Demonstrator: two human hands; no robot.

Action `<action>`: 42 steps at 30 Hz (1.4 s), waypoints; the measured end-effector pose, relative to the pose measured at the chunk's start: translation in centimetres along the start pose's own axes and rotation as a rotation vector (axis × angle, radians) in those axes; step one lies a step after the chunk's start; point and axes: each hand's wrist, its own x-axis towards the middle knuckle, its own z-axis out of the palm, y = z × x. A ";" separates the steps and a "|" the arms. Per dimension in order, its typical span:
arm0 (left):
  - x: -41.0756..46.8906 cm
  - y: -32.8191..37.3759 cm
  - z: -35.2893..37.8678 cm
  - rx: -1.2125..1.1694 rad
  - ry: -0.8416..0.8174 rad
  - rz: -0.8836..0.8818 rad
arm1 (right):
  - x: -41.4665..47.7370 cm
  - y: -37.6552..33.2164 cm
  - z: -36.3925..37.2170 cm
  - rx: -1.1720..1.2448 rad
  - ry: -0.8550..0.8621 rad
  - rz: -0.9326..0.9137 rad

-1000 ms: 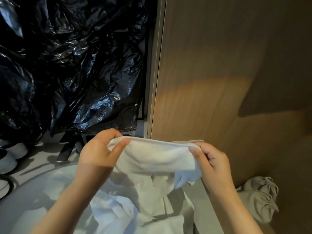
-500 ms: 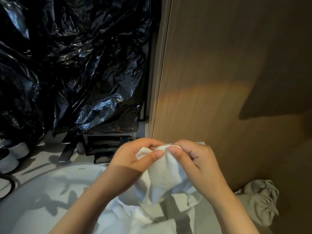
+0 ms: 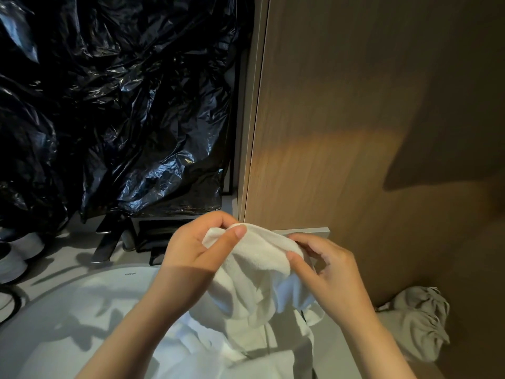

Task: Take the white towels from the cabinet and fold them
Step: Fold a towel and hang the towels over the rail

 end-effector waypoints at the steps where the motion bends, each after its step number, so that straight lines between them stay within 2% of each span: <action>1: 0.0 -0.1 -0.2 -0.001 0.014 -0.005 | -0.1 0.2 0.0 -0.010 0.032 -0.007; 7: 0.2 -0.2 -1.1 -0.033 0.034 0.013 | -0.3 1.1 0.8 -0.015 0.103 -0.012; 10: 0.4 -0.1 -1.6 -0.011 0.058 0.012 | -0.3 0.0 0.7 0.099 0.130 -0.008; 12: 0.6 0.0 -1.6 0.018 0.058 0.017 | 0.3 -1.3 0.0 0.154 0.220 -0.023; 15: 1.1 0.4 -1.3 0.025 0.083 0.024 | 1.9 -4.0 -1.3 0.163 0.400 -0.152; 17: 1.6 0.8 -1.1 0.017 0.135 0.018 | 3.0 -5.8 -1.9 0.214 0.430 -0.231; 21: 2.4 0.2 -1.4 0.174 0.230 -0.009 | 3.9 -6.4 -2.3 0.186 0.269 -0.280; 24: 2.0 -0.8 -1.6 0.290 0.214 0.011 | 3.2 -4.8 -1.6 0.134 0.079 -0.181; 26: 1.4 -0.9 -1.2 0.272 0.181 0.077 | 2.5 -3.8 -0.8 0.104 -0.011 -0.132; 28: 0.9 -0.7 -0.5 0.208 0.069 0.104 | 2.0 -3.3 -0.1 0.124 -0.073 -0.108; 31: 0.8 -0.6 0.6 0.181 -0.136 0.038 | 1.4 -3.5 0.5 0.199 -0.102 -0.076; 33: 0.8 -0.8 0.9 0.170 -0.207 -0.017 | 1.3 -3.6 0.4 0.212 -0.090 -0.075; 37: 0.6 -0.9 0.9 0.122 -0.182 -0.017 | 1.1 -3.2 -0.1 0.228 -0.089 0.001; 42: 1.0 -1.0 -0.1 0.183 -0.030 0.041 | 0.5 -0.9 -0.1 0.279 -0.155 0.195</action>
